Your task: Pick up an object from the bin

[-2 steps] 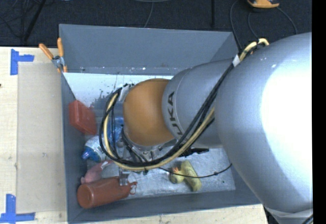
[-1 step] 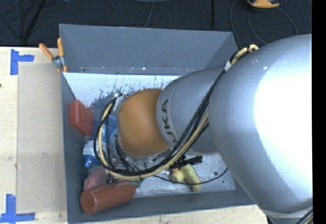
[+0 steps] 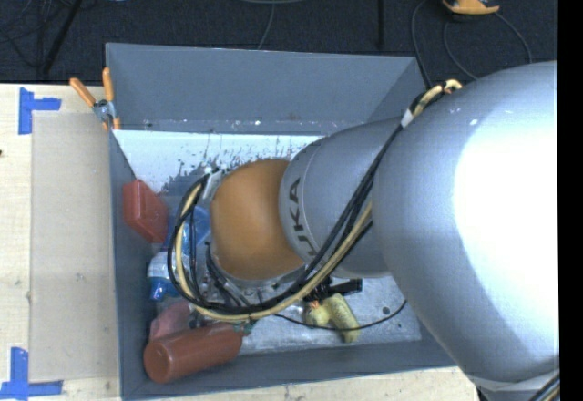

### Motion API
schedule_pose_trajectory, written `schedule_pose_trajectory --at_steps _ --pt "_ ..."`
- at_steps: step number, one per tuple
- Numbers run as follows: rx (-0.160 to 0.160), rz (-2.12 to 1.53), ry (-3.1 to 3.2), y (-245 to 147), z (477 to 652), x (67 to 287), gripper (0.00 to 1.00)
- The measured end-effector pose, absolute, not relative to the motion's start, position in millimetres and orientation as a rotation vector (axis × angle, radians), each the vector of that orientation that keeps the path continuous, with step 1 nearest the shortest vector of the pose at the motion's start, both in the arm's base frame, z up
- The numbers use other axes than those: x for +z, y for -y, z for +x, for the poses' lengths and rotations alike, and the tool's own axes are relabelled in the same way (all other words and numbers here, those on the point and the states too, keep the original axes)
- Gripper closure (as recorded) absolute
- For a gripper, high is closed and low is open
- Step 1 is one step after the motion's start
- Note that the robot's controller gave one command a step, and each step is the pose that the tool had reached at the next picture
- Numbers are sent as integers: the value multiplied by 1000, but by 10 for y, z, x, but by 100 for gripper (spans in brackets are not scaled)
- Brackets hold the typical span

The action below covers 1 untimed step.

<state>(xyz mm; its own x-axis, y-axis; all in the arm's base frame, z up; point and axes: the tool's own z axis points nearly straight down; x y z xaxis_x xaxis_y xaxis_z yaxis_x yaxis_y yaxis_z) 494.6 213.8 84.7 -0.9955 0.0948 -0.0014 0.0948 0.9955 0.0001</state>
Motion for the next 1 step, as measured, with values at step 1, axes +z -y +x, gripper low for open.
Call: schedule_pose_trajectory --at_steps 1 --pt "-3 53 -3146 -2099 5202 1200 100"
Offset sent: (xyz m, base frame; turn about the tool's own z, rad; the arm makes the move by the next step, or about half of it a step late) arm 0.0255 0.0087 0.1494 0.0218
